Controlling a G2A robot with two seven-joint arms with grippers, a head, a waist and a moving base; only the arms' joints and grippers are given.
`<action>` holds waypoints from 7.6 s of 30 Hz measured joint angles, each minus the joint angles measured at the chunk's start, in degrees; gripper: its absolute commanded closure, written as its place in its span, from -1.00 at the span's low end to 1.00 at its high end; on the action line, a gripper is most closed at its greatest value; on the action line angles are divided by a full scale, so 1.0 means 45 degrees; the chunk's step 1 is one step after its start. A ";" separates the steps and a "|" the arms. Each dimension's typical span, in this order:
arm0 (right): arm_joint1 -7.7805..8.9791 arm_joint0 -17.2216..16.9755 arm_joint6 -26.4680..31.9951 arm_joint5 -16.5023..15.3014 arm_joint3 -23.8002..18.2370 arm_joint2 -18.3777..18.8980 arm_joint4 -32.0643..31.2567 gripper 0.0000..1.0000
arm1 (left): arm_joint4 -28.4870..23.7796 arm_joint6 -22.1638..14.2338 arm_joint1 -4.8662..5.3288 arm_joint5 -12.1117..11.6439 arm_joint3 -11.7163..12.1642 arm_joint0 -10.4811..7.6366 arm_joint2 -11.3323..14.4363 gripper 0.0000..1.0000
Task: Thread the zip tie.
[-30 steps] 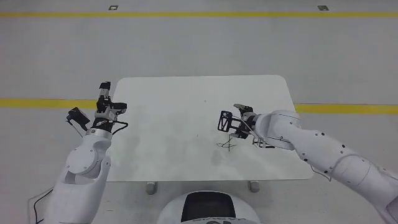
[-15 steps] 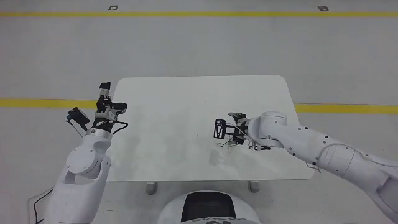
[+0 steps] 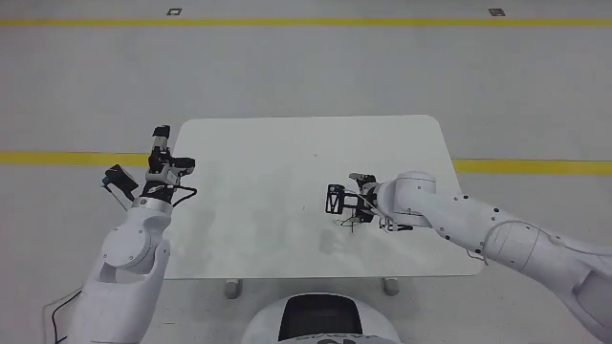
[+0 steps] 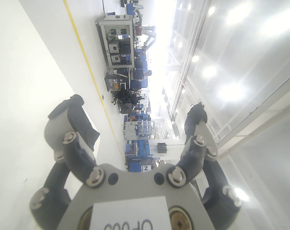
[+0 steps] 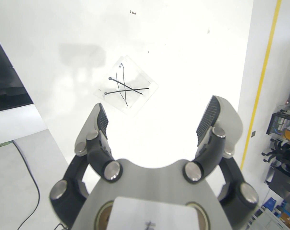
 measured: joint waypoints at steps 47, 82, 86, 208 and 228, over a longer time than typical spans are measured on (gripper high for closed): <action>-0.1045 -0.1170 -0.1787 0.0031 0.2229 0.0268 -0.1368 -1.00 | 0.0000 0.0000 0.0000 0.0000 0.0000 0.0000 0.0000 -1.00; -0.1523 -0.1344 -0.2152 0.0000 0.3220 0.0000 -0.1371 0.42 | 0.0000 0.0000 0.0000 0.0000 0.0000 0.0000 0.0000 -1.00; -0.1574 -0.1347 -0.2057 0.0000 0.3270 0.0000 -0.1287 0.46 | 0.0000 0.0000 0.0000 0.0000 0.0000 0.0000 0.0000 -1.00; -0.2536 -0.1575 -0.1405 0.0000 0.4656 0.0000 -0.0530 1.00 | 0.0000 0.0000 0.0000 0.0000 0.0000 0.0000 0.0000 -1.00; -0.0018 -0.1560 -0.4277 0.0000 0.2081 0.0000 -0.0736 1.00 | 0.0000 0.0000 0.0000 0.0000 0.0000 0.0000 0.0000 -1.00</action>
